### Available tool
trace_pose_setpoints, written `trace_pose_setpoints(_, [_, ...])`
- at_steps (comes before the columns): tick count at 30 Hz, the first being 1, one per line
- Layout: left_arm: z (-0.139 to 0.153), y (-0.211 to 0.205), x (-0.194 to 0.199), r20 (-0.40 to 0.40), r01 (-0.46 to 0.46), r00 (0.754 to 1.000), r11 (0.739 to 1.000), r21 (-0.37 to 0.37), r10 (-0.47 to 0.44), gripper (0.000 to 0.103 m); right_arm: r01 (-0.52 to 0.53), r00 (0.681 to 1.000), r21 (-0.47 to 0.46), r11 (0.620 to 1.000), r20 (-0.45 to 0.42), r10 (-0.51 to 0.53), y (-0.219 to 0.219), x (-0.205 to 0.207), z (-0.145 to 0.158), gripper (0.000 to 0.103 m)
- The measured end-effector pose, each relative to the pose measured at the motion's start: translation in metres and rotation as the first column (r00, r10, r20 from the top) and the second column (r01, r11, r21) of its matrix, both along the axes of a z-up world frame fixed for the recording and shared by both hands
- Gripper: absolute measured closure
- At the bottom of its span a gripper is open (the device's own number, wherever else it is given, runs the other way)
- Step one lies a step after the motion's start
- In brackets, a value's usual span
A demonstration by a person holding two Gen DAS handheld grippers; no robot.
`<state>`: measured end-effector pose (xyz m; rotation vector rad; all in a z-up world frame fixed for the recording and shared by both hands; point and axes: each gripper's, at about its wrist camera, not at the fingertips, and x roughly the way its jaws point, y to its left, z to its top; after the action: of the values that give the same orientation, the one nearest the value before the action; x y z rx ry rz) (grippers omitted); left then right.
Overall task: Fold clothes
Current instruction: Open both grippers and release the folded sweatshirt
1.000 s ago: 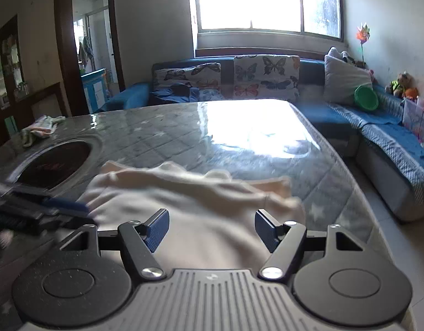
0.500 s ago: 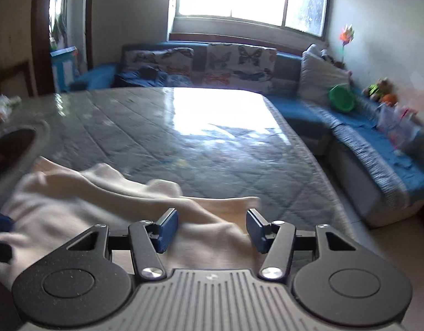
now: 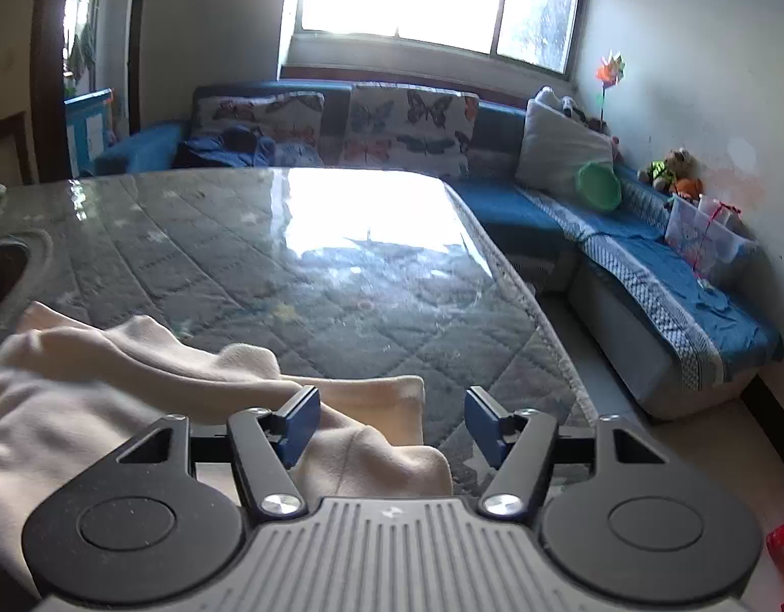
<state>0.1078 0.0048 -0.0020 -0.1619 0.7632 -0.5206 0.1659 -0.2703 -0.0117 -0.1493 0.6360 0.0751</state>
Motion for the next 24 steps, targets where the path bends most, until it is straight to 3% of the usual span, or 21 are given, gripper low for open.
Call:
trace_pose_setpoints(10, [0.008,0.008,-0.010,0.006,-0.041,0.999,0.999,0.029,0.041,0.027,-0.027,0.997,0.060,0.998,0.071,0.022,0.001,-0.046,0.021,0.002])
trace_pose_setpoints(15, [0.009,0.010,-0.017,0.006,-0.052,0.999,0.997,0.049,0.051,0.023,-0.032,0.996,0.091,0.995,0.082,0.024,0.005,-0.064,0.024,0.000])
trace_pose_setpoints(17, [0.009,0.010,-0.020,0.005,-0.057,0.998,0.997,0.060,0.057,0.015,-0.035,0.996,0.108,0.993,0.083,0.026,0.006,-0.070,0.024,0.000])
trace_pose_setpoints(24, [0.012,0.009,-0.033,0.002,-0.071,0.997,0.993,0.099,0.071,0.006,-0.039,0.996,0.158,0.987,0.081,0.027,0.012,-0.091,0.023,0.000])
